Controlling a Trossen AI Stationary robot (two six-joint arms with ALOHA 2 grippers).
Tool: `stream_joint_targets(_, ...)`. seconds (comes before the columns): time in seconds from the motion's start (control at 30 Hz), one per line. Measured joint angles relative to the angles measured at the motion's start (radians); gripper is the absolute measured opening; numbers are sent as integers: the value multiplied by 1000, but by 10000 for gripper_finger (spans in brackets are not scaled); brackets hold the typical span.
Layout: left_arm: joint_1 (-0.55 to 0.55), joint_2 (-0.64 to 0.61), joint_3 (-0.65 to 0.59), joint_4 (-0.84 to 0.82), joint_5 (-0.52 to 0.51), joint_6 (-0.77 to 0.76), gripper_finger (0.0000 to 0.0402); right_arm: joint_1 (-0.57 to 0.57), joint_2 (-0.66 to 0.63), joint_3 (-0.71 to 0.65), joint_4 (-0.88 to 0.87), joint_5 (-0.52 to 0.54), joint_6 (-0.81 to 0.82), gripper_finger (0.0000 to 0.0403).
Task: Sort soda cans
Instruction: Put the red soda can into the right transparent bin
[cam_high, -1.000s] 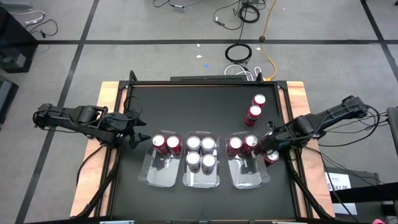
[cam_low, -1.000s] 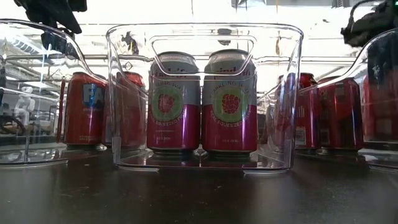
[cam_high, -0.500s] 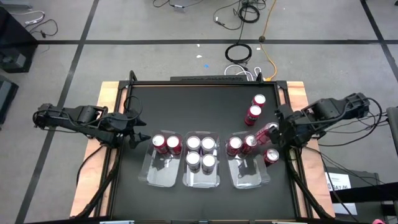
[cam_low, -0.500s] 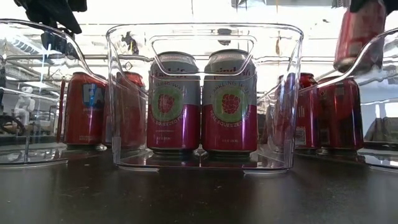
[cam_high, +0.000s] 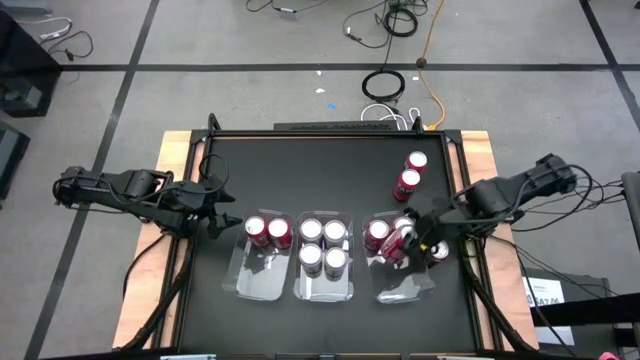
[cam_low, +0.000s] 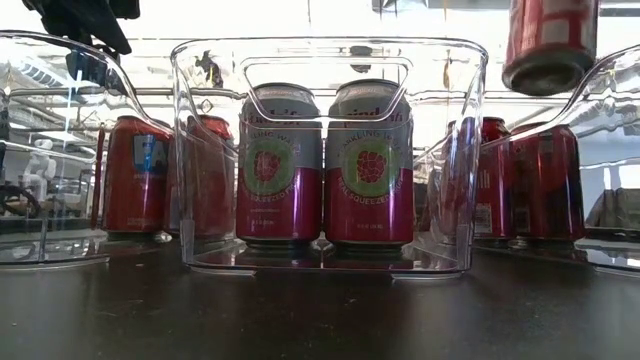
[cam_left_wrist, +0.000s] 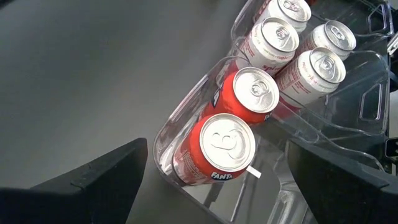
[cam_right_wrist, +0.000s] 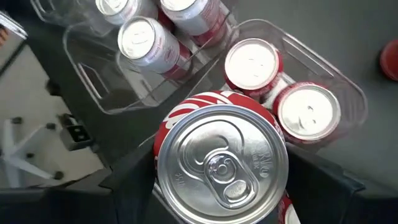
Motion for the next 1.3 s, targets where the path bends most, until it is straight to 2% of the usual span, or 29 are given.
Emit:
stream_joint_targets(0.47, 0, 0, 0, 0, 0, 0, 388, 16, 276, 0, 56, 2, -52, 292)
stream_joint_targets(0.63, 0, 0, 0, 0, 0, 0, 388, 16, 355, 0, 63, 62, -35, 293)
stream_joint_targets(0.8, 0, 0, 0, 0, 0, 0, 388, 16, 422, 0, 98, 76, -3, 293)
stream_joint_targets(0.9, 0, 0, 0, 0, 0, 10, 388, 16, 454, 0, 116, 76, 15, 293)
stream_joint_targets(1.1, 0, 0, 0, 0, -1, 181, 388, 15, 493, 0, 134, 78, 49, 294)
stream_joint_targets(1.3, 0, 0, 0, 0, -1, 185, 388, 15, 504, 0, 153, 80, 71, 320)
